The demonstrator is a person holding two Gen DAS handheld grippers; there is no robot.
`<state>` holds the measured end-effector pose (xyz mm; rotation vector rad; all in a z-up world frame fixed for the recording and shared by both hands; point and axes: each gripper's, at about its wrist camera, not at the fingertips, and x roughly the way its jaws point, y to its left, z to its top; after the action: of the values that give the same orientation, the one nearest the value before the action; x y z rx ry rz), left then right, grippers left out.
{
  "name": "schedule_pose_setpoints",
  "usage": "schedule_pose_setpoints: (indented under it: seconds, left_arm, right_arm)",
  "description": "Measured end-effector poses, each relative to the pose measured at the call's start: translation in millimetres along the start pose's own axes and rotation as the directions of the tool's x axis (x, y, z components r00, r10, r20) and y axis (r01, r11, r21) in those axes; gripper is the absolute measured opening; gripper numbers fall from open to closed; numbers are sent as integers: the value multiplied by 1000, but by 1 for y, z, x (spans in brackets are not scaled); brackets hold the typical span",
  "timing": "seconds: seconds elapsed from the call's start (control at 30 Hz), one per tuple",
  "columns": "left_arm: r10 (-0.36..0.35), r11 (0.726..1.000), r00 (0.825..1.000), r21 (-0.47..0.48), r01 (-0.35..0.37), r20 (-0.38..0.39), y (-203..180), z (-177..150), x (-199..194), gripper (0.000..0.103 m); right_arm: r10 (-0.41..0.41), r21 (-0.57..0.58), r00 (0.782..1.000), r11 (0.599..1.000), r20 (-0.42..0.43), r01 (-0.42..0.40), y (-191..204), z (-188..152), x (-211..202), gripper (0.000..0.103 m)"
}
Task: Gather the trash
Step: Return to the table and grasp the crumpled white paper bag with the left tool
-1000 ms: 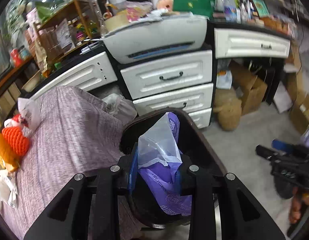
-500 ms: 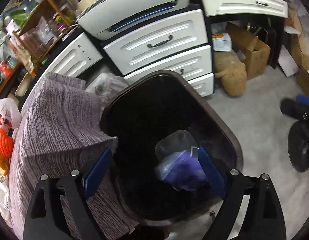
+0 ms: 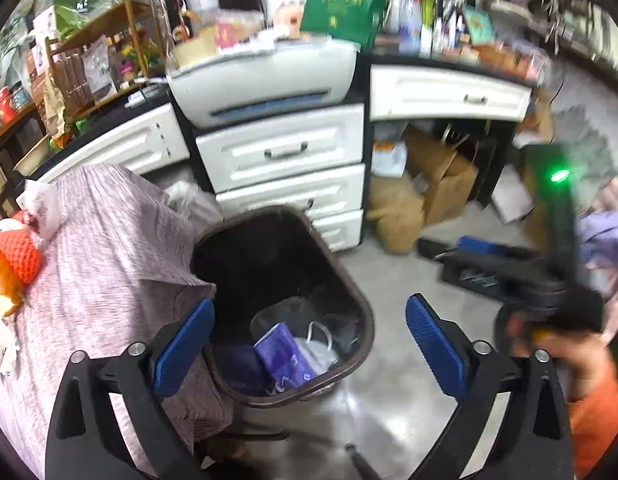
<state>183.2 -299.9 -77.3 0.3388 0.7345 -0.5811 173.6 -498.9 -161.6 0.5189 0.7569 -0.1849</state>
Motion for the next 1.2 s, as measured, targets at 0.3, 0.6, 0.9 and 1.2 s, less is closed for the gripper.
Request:
schedule_pose_setpoints:
  seconds: [0.3, 0.6, 0.9, 1.2]
  left_arm:
    - [10, 995, 994, -103, 1, 107, 53, -16, -69, 97]
    - [187, 957, 971, -251, -146, 148, 127, -57, -122, 97]
    - [329, 899, 935, -348, -267, 134, 183, -100, -168, 97]
    - [512, 772, 859, -453, -446, 28, 263, -143, -195, 97]
  right_arm:
    - [126, -142, 992, 983, 28, -121, 76, 2, -23, 80]
    - [248, -309, 968, 920, -17, -241, 166, -16, -41, 80]
    - [344, -459, 936, 821, -76, -339, 247, -37, -54, 80]
    - [413, -547, 901, 728, -130, -413, 309, -55, -63, 87]
